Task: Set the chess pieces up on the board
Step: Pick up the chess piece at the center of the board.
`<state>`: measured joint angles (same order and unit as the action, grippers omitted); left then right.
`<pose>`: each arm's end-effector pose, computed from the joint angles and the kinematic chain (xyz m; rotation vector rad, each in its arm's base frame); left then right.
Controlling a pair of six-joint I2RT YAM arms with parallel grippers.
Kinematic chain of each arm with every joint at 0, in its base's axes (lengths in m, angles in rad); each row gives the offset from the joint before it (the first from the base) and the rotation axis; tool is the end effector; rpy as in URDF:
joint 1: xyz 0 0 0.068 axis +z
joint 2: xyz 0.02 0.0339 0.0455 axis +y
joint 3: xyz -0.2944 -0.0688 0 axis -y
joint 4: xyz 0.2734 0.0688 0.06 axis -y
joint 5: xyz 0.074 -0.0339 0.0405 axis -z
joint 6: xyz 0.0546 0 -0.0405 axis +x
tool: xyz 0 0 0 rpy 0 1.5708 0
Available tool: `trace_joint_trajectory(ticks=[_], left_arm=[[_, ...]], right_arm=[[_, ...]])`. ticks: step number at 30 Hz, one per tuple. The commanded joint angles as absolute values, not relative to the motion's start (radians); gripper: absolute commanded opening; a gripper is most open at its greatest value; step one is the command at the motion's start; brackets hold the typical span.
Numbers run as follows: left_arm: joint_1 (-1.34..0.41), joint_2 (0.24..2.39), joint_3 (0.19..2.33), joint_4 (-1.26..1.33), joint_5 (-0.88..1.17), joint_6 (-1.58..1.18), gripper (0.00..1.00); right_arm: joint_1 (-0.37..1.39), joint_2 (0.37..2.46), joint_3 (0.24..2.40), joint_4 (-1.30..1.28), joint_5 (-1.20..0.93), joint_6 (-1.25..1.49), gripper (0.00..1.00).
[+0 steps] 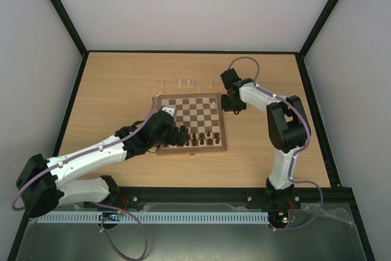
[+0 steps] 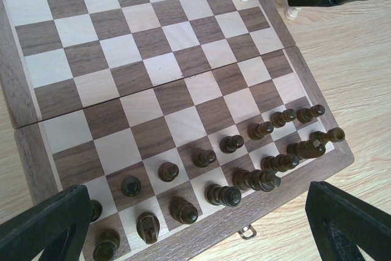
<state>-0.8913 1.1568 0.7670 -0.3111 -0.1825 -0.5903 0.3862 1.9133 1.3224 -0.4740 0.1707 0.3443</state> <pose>0.1804 -0.2076 0.2523 0.2506 2.3107 -0.5713 0.4123 0.1576 0.1765 0.0030 2.6104 0.0324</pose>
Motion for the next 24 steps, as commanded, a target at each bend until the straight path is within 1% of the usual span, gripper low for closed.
trace_joint_trajectory(ticks=[1,8,12,14,15,24], left_arm=[[-0.884,1.137,0.760,-0.303,-0.178,-0.582,0.99],[-0.885,1.140,0.760,-0.302,-0.178,-0.582,0.99],[-0.884,1.138,0.761,-0.302,-0.178,-0.582,0.99],[-0.885,1.137,0.760,-0.302,-0.177,-0.582,0.99],[-0.884,1.137,0.759,-0.302,-0.177,-0.582,0.99],[-0.884,1.141,0.765,-0.306,-0.179,-0.583,0.99]], right_arm=[[0.382,1.952,1.356,-0.491,0.180,0.345,0.25],[0.382,1.955,1.347,-0.494,0.182,0.344,0.22],[0.382,1.956,1.346,-0.497,0.184,0.343,0.12],[0.382,1.954,1.346,-0.498,0.184,0.343,0.05],[0.382,1.949,1.343,-0.498,0.184,0.344,0.04],[0.397,1.808,1.365,-0.554,0.185,0.349,0.04]])
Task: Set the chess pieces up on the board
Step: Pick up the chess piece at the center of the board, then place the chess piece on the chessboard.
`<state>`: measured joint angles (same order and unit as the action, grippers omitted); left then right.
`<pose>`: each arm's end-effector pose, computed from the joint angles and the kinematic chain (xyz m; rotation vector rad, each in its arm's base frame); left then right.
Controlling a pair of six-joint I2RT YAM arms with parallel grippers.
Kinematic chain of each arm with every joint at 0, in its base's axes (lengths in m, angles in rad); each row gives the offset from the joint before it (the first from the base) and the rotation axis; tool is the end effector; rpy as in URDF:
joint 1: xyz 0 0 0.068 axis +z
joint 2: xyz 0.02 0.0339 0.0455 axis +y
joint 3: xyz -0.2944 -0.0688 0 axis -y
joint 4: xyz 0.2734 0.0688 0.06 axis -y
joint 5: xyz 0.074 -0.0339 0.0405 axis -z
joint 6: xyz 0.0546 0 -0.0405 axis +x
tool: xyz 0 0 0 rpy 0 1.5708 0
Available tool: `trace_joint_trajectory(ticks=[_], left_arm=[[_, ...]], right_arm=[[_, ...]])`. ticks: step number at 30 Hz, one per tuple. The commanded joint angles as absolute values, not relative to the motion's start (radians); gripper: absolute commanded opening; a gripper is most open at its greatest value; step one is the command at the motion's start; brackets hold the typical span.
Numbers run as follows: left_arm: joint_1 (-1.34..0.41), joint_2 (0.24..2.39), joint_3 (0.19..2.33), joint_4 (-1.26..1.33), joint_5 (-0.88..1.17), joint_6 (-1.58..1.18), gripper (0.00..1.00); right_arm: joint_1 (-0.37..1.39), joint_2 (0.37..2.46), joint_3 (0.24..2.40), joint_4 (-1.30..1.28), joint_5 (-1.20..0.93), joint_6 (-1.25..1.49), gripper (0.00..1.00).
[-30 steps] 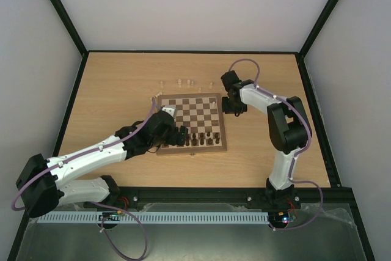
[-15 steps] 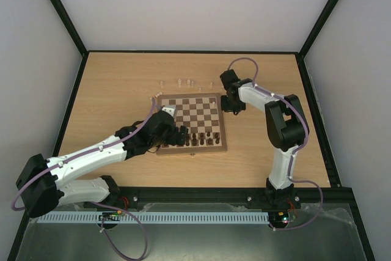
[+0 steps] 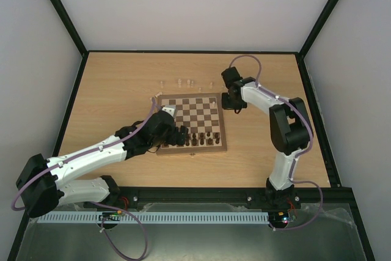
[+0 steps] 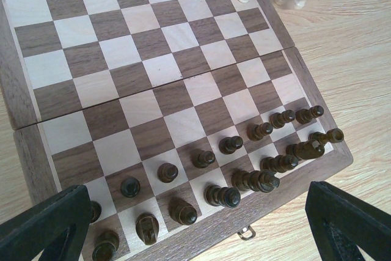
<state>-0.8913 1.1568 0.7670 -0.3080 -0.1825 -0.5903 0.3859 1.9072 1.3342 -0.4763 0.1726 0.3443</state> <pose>0.1806 -0.2078 0.2526 0.2499 2.3080 -0.5736 0.4140 0.1581 0.1828 0.0059 2.5953 0.0375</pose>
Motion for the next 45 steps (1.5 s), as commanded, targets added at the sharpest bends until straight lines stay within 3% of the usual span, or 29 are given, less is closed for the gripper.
trace_joint_trajectory(ticks=[1,8,20,45], left_arm=[[-0.885,1.141,0.766,-0.307,-0.182,-0.583,0.99],[-0.885,1.140,0.768,-0.314,-0.200,-0.587,0.99],[-0.883,1.124,0.768,-0.332,-0.222,-0.598,0.99],[-0.876,1.122,0.762,-0.335,-0.224,-0.602,0.99]], right_arm=[[0.406,1.795,1.377,-0.565,0.187,0.350,0.04],[0.498,1.808,1.536,-0.631,0.164,0.331,0.05],[0.582,2.001,1.729,-0.697,0.102,0.293,0.04],[0.597,2.118,1.721,-0.696,0.157,0.287,0.11]])
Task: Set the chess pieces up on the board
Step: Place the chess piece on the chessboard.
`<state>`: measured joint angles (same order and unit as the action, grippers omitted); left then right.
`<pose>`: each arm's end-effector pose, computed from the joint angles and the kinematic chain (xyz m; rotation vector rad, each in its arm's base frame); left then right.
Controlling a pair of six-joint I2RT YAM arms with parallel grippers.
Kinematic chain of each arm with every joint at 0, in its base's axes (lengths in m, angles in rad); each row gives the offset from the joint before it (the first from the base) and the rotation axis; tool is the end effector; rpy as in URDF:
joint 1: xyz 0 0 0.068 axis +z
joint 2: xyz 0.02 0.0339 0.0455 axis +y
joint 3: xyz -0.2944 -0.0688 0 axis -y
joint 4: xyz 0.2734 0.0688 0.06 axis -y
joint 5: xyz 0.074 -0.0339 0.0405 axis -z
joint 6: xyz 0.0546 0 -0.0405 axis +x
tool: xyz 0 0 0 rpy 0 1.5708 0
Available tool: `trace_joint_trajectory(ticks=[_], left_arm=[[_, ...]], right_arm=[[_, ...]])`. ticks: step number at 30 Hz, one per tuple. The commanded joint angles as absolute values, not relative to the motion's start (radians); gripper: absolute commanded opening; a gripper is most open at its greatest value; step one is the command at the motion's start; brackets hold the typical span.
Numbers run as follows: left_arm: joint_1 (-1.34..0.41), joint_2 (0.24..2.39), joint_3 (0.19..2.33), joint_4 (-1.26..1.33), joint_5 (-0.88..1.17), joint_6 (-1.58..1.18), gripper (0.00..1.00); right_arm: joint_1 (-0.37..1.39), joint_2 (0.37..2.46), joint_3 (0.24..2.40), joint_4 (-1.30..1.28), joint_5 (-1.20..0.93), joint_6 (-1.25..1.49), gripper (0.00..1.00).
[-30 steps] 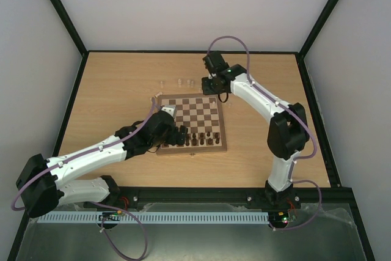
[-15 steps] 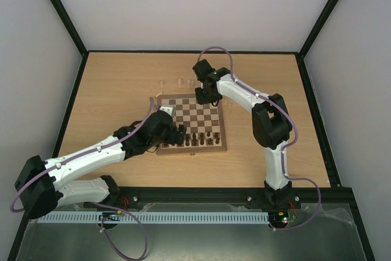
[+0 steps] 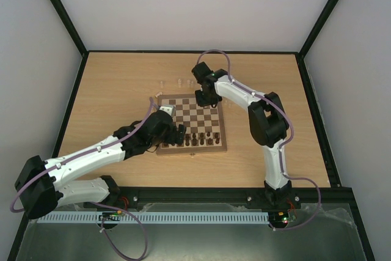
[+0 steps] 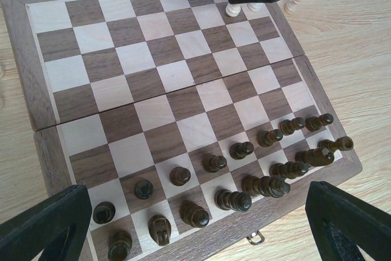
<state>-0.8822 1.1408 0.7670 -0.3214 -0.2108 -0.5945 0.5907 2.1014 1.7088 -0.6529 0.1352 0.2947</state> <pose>0.1814 -0.2024 0.2555 0.2174 2.2969 -0.5457 0.4267 0.2772 0.2074 -0.3375 2.5856 0.1408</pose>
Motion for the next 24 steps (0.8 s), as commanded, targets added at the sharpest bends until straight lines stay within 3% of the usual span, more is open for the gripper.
trace_joint_trajectory(ticks=[1,24], left_arm=[[-0.876,1.121,0.763,-0.335,-0.224,-0.600,0.99],[-0.874,1.116,0.760,-0.338,-0.224,-0.602,0.99]], right_arm=[[0.597,2.119,1.721,-0.695,0.159,0.287,0.11],[0.597,2.139,1.725,-0.665,0.169,0.284,0.17]])
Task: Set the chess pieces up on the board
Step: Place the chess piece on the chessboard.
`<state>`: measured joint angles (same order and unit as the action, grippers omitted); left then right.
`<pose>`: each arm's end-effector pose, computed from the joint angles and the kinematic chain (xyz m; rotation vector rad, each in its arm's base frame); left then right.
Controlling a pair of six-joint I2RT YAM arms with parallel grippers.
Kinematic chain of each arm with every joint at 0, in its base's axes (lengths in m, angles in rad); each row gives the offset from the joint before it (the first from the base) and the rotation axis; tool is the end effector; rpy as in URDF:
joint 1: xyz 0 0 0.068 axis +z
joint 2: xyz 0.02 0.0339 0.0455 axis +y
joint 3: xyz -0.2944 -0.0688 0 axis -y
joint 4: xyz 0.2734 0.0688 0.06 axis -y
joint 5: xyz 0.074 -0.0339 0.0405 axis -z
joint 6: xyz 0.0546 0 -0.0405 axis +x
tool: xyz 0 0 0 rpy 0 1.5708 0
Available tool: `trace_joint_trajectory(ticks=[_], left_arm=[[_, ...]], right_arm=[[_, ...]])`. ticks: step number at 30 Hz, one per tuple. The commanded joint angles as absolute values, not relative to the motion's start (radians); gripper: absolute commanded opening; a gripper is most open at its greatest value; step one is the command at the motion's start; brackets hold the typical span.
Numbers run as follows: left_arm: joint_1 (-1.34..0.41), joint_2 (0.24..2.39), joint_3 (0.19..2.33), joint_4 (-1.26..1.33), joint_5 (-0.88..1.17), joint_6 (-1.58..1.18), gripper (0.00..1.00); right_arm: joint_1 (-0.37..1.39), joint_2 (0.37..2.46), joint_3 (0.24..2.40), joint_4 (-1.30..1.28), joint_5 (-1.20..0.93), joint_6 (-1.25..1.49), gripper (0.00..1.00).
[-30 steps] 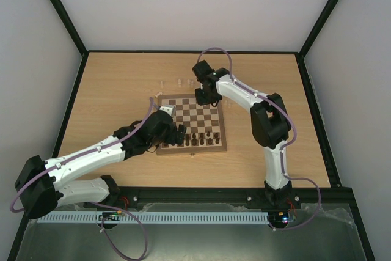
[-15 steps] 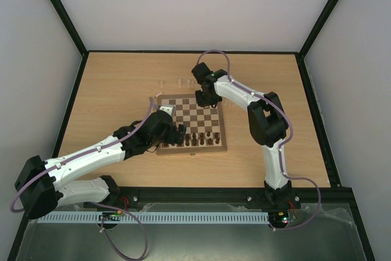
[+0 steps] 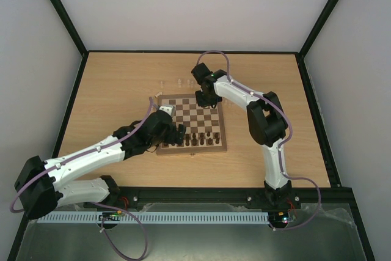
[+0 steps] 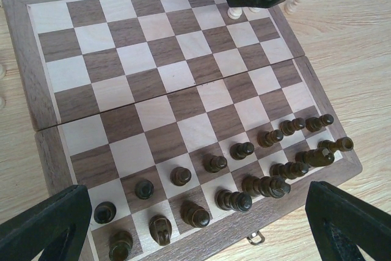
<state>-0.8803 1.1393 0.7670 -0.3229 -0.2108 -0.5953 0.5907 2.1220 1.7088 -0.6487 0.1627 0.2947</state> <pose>0.1815 -0.2018 0.2558 0.2143 2.2970 -0.5451 0.4293 0.2772 0.1978 -0.3304 2.5919 0.0986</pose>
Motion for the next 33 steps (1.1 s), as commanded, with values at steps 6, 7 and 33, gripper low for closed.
trace_joint_trajectory(ticks=[6,7,33], left_arm=[[-0.874,1.117,0.761,-0.338,-0.224,-0.602,0.99],[-0.874,1.117,0.762,-0.340,-0.224,-0.602,0.99],[-0.873,1.118,0.771,-0.348,-0.230,-0.606,0.99]], right_arm=[[0.597,2.136,1.728,-0.656,0.172,0.281,0.17],[0.598,2.137,1.730,-0.654,0.171,0.280,0.17],[0.573,1.991,1.642,-0.589,0.183,0.293,0.37]])
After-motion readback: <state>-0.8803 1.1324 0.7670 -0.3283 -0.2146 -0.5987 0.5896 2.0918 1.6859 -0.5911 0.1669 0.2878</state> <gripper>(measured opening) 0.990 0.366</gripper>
